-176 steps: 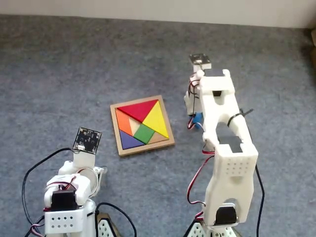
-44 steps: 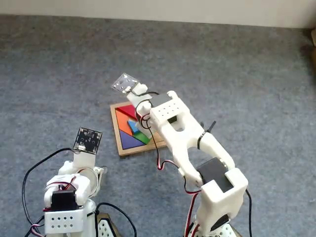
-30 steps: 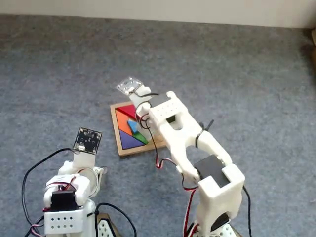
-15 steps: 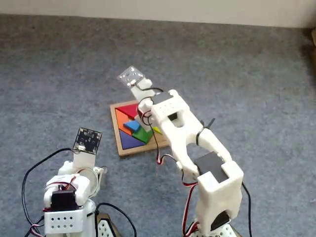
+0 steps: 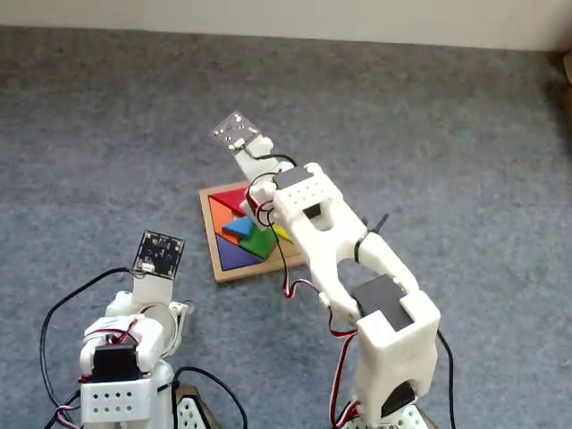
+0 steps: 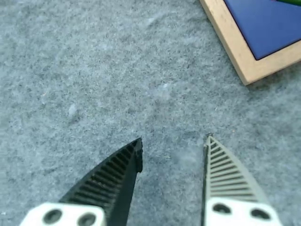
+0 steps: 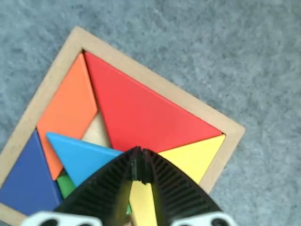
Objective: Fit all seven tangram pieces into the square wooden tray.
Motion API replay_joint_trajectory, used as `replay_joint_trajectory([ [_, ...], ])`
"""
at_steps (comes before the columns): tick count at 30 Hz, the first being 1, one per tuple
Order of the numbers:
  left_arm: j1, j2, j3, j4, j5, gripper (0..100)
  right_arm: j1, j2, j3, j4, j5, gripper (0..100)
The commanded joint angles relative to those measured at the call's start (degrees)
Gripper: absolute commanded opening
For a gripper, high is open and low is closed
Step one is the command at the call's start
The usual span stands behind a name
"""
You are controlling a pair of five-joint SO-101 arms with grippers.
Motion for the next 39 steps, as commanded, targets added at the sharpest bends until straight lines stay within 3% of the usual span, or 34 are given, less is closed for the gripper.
replay_joint_trajectory([
  [1, -0.31, -2.42, 1.10, 0.35, 0.35, 21, -1.54, -0.84, -2.77, -1.10, -0.53, 0.5],
  [20, -0.31, -2.42, 1.10, 0.35, 0.35, 21, -3.03, -2.68, -2.68, -3.91, -0.53, 0.5],
  [32, -0.31, -2.42, 1.10, 0.35, 0.35, 21, -6.81, -10.15, -2.68, 12.53, -0.70, 0.5],
  [39, -0.31, -2.42, 1.10, 0.35, 0.35, 21, -9.01, -9.89, -2.68, 13.49, -11.52, 0.5],
])
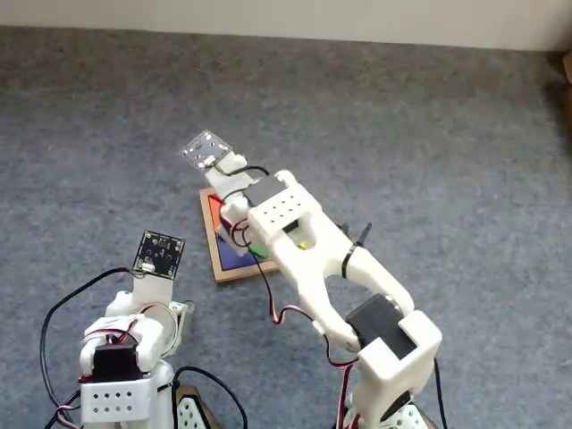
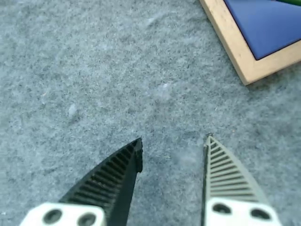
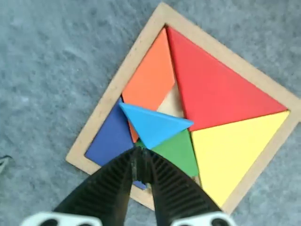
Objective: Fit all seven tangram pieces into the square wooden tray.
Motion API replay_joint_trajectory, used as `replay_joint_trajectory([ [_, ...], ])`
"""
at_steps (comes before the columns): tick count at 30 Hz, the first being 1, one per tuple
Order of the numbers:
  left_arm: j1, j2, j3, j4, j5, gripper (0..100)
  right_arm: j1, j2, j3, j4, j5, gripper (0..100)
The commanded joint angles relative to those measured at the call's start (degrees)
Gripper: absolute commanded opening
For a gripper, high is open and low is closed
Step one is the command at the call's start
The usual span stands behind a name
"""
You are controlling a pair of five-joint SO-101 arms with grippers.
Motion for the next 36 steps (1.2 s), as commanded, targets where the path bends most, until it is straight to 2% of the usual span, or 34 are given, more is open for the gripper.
replay_joint_trajectory([
  [1, -0.31, -2.42, 1.10, 0.35, 0.35, 21, -0.66, -3.30, -2.77, 0.22, -3.96, 0.5],
  [8, -0.31, -2.42, 1.10, 0.35, 0.35, 21, -0.22, 4.26, -3.30, -1.54, -4.48, 0.5],
  [23, -0.31, -2.42, 1.10, 0.35, 0.35, 21, 10.07, 4.79, -3.47, -4.09, -4.13, 0.5],
  [32, -0.31, -2.42, 1.10, 0.35, 0.35, 21, 3.91, -2.59, -3.38, -4.70, -4.48, 0.5],
  [36, -0.31, -2.42, 1.10, 0.35, 0.35, 21, 1.19, -1.36, -3.03, -11.65, -4.57, 0.6],
])
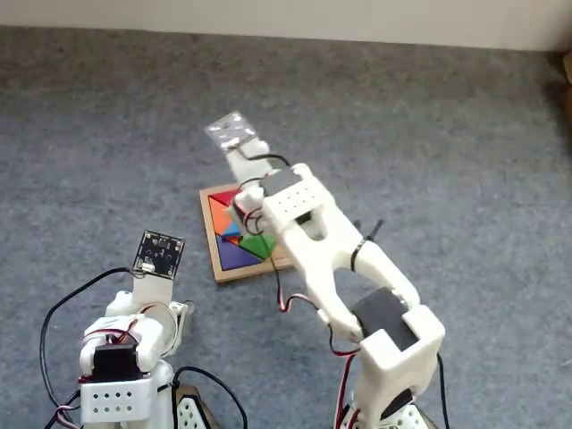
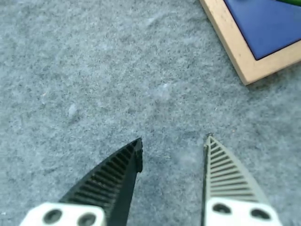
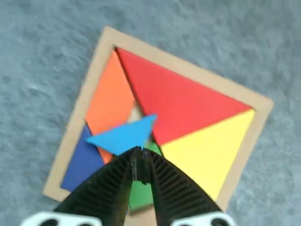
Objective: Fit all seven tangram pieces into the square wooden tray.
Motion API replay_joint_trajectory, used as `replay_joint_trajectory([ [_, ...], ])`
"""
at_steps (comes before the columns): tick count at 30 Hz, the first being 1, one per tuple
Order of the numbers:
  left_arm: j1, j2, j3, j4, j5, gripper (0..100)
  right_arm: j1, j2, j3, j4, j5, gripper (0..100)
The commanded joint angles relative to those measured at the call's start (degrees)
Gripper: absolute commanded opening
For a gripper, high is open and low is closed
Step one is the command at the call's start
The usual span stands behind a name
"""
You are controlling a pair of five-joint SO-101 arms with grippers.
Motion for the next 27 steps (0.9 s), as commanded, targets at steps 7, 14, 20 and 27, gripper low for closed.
replay_joint_trajectory([
  [7, -0.31, -2.42, 1.10, 0.35, 0.35, 21, -4.09, 3.38, -3.30, -10.15, -5.27, 0.6],
  [14, -0.31, -2.42, 1.10, 0.35, 0.35, 21, -5.76, 5.49, -3.03, -9.98, -6.51, 0.6],
  [20, -0.31, -2.42, 1.10, 0.35, 0.35, 21, -5.93, 5.23, -3.30, -4.44, -6.51, 0.6],
  [27, -0.31, -2.42, 1.10, 0.35, 0.35, 21, -3.91, 2.77, -3.30, -0.66, 0.79, 0.5],
])
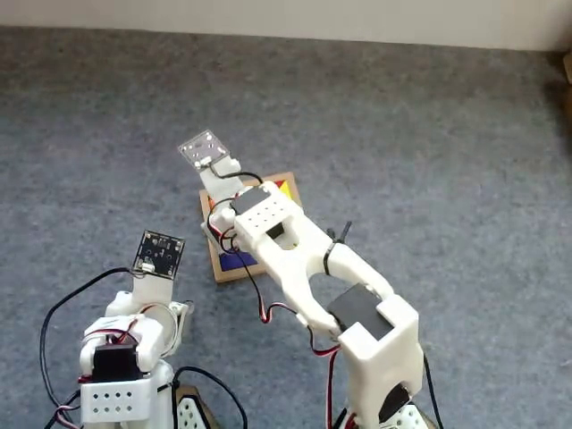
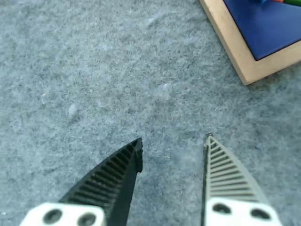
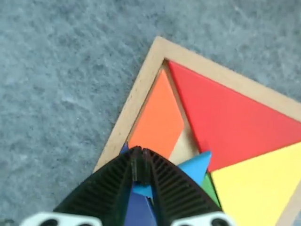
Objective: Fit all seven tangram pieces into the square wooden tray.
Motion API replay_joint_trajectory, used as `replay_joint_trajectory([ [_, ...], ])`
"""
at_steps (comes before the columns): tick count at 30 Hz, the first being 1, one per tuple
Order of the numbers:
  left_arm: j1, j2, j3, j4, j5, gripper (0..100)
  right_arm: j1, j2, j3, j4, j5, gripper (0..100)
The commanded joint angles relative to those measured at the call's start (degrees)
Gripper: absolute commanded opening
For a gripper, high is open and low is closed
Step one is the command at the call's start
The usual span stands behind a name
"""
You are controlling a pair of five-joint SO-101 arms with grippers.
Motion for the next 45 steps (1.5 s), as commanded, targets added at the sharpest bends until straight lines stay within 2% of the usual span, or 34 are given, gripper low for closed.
replay_joint_trajectory([
  [1, -0.31, -2.42, 1.10, 0.35, 0.35, 21, 1.27, -5.14, -2.86, 3.47, 3.34, 0.5],
  [6, -0.31, -2.42, 1.10, 0.35, 0.35, 21, 1.80, -12.62, -2.24, 4.09, 3.60, 0.5],
  [9, -0.31, -2.42, 1.10, 0.35, 0.35, 21, 4.44, -13.85, -0.13, 3.74, 3.69, 0.5],
  [13, -0.31, -2.42, 1.10, 0.35, 0.35, 21, 6.73, -13.49, 0.66, 3.65, 3.69, 0.5],
  [25, -0.31, -2.42, 1.10, 0.35, 0.35, 21, 5.05, -3.38, 2.42, -0.92, 3.69, 0.5],
  [33, -0.31, -2.42, 1.10, 0.35, 0.35, 21, 5.23, -3.30, 2.42, -0.75, 3.69, 0.5],
  [40, -0.31, -2.42, 1.10, 0.35, 0.35, 21, 5.23, -15.69, 3.30, 5.14, 3.69, 0.5],
  [45, -0.31, -2.42, 1.10, 0.35, 0.35, 21, 7.43, -28.00, 11.03, 7.60, 3.69, 0.5],
])
